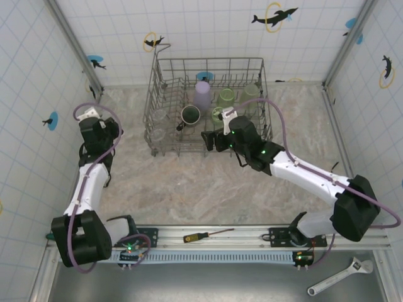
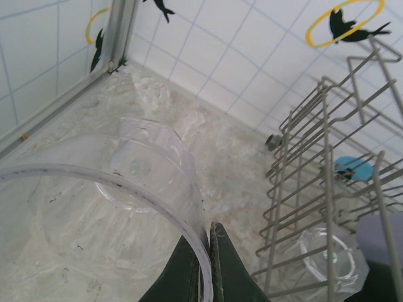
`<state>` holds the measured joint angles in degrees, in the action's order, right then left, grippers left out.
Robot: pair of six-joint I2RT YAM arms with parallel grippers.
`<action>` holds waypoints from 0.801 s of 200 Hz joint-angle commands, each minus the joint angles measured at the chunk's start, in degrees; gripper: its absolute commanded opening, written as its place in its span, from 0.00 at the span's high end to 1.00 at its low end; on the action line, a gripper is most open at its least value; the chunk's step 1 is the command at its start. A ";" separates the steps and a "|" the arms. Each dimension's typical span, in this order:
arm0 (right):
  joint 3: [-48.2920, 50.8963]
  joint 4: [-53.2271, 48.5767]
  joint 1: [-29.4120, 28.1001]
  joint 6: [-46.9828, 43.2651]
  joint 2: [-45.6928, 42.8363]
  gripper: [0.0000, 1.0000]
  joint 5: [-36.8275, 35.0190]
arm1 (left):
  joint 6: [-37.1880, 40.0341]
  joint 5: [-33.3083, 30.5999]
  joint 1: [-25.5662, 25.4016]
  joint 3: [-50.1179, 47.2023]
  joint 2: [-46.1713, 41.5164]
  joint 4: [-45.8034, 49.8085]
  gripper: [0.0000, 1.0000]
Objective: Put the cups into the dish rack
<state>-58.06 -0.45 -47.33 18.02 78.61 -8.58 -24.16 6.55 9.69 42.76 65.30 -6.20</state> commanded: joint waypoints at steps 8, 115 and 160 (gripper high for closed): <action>-3.63 0.83 -0.96 1.36 1.70 0.00 1.81 | -3.35 6.65 0.15 -0.72 -1.72 -8.02 1.00; -6.54 1.06 -2.50 2.67 3.83 0.00 3.24 | -11.46 9.41 0.15 -0.27 -7.31 -13.40 1.00; -6.11 1.38 -2.52 3.45 3.83 0.00 3.69 | -16.87 14.58 0.08 1.76 -6.32 -17.06 1.00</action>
<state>-62.19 -0.23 -49.56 20.62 82.13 -4.97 -36.49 16.36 9.76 41.30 58.85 -16.43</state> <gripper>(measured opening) 0.995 0.079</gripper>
